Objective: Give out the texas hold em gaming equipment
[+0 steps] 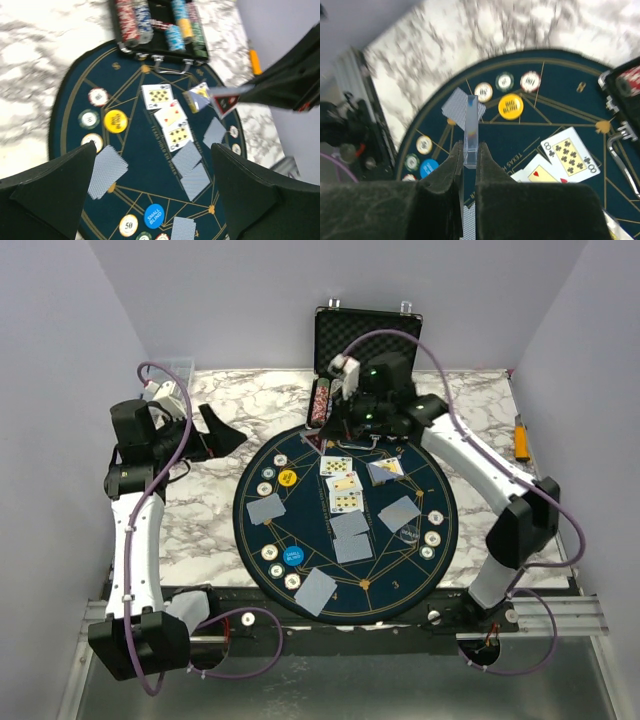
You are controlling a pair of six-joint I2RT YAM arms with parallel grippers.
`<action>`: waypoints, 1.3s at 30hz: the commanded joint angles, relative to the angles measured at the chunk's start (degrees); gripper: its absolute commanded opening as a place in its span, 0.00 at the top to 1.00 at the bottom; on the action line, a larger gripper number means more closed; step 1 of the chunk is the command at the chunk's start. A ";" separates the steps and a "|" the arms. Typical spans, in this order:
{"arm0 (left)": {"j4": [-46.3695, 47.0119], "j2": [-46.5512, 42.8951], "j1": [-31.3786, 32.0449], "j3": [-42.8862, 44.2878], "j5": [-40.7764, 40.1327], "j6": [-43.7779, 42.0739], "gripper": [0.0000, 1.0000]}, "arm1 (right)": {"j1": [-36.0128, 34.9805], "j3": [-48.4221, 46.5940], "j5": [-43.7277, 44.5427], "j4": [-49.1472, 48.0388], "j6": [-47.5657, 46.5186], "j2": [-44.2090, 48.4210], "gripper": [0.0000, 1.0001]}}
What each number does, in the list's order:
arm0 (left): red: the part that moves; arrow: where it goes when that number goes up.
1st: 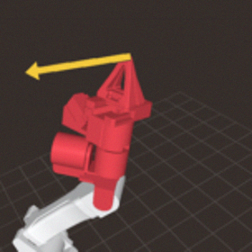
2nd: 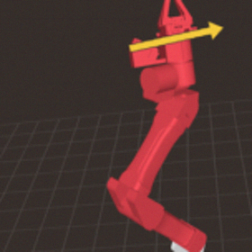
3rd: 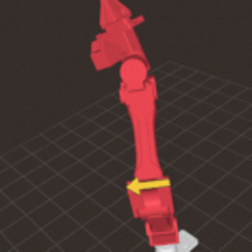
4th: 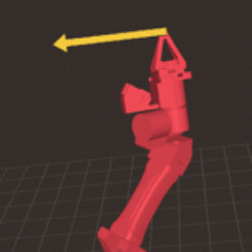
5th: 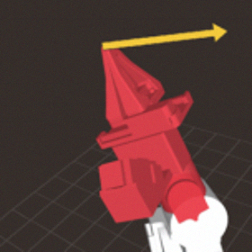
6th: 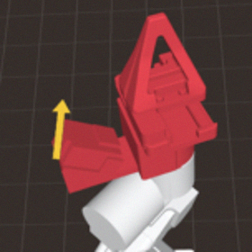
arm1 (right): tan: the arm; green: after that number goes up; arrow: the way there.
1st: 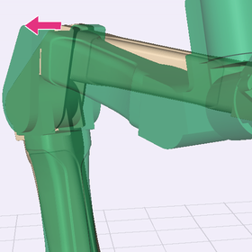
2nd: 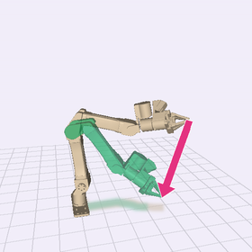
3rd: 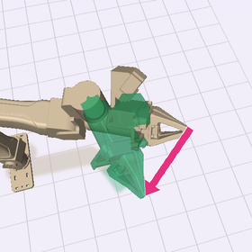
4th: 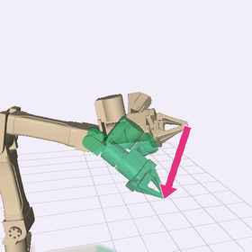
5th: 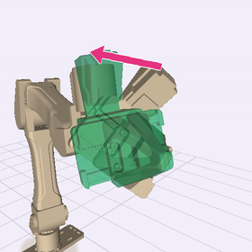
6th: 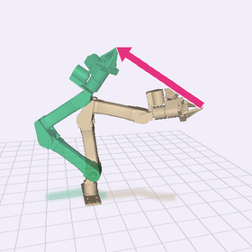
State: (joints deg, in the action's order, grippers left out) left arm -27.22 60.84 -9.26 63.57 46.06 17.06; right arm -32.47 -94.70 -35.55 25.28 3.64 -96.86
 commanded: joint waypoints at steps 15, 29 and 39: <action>-10.74 -1.07 -8.02 -0.35 -11.79 -4.21 0.02 | -13.65 -2.26 24.51 4.69 -11.30 -20.29 0.99; -10.22 0.21 -8.32 0.68 -12.13 -3.90 0.02 | -13.76 -6.04 30.21 3.37 -9.55 -25.73 0.99; -9.69 0.34 -8.42 0.15 -12.02 -3.27 0.01 | -13.72 -9.05 35.20 2.06 -7.16 -28.77 1.00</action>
State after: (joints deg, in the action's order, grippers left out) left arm -37.08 61.04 -17.19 63.83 35.00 13.08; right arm -45.80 -101.23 -3.42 28.95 -4.97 -123.44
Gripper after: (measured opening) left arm 0.985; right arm 0.071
